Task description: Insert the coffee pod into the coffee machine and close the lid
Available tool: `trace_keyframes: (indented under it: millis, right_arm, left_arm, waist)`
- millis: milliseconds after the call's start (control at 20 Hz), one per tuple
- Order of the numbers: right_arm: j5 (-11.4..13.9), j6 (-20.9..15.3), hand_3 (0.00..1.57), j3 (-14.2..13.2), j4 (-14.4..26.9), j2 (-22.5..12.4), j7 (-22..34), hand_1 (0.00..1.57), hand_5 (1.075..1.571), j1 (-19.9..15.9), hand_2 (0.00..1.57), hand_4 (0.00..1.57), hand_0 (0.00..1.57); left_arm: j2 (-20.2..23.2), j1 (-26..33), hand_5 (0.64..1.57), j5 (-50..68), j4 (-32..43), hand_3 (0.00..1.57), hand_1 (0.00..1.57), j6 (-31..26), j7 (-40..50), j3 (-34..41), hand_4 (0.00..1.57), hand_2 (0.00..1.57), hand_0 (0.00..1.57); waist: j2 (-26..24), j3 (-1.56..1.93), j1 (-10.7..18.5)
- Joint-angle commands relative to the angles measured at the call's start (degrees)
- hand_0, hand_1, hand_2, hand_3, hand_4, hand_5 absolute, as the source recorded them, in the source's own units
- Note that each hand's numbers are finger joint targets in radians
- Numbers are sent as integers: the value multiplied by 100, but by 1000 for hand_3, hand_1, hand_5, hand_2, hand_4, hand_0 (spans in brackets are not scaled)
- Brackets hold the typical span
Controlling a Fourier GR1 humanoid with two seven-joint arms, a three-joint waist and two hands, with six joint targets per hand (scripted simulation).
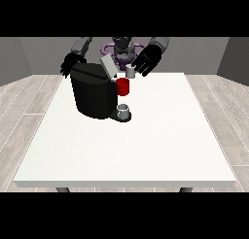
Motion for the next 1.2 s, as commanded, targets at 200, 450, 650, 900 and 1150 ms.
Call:
trace_keyframes:
  millis: [200,450,650,900,1150]
  right_arm:
    - [141,-123,0,98,-173,79,-165,0,1571,66,0,483,0]
    - [84,-282,0,-72,-183,48,218,0,1571,-252,0,519,0]
    - [-66,-137,0,-287,187,-38,-178,0,1571,-71,0,514,0]
    - [-62,-104,0,-139,-40,40,-95,0,1571,-121,0,498,0]
    - [-35,-44,0,19,-591,-35,264,0,1571,90,0,513,0]
  left_arm:
    - [192,-345,1571,4,149,1245,1306,-133,21,145,487,1328,1306]
    - [-385,-192,1571,-140,101,1229,1305,170,169,-58,500,1326,1305]
    - [-519,-300,1571,-225,-39,1207,1229,20,364,-195,511,1283,1229]
    - [-355,-437,1571,-227,86,1183,1179,71,143,-84,493,1253,1179]
    - [-69,-178,1571,-180,354,1201,1190,121,-187,110,515,1269,1190]
  waist:
    - [279,1,-163]
    - [205,0,-31]
    - [77,4,129]
    - [362,2,-73]
    - [341,-2,-294]
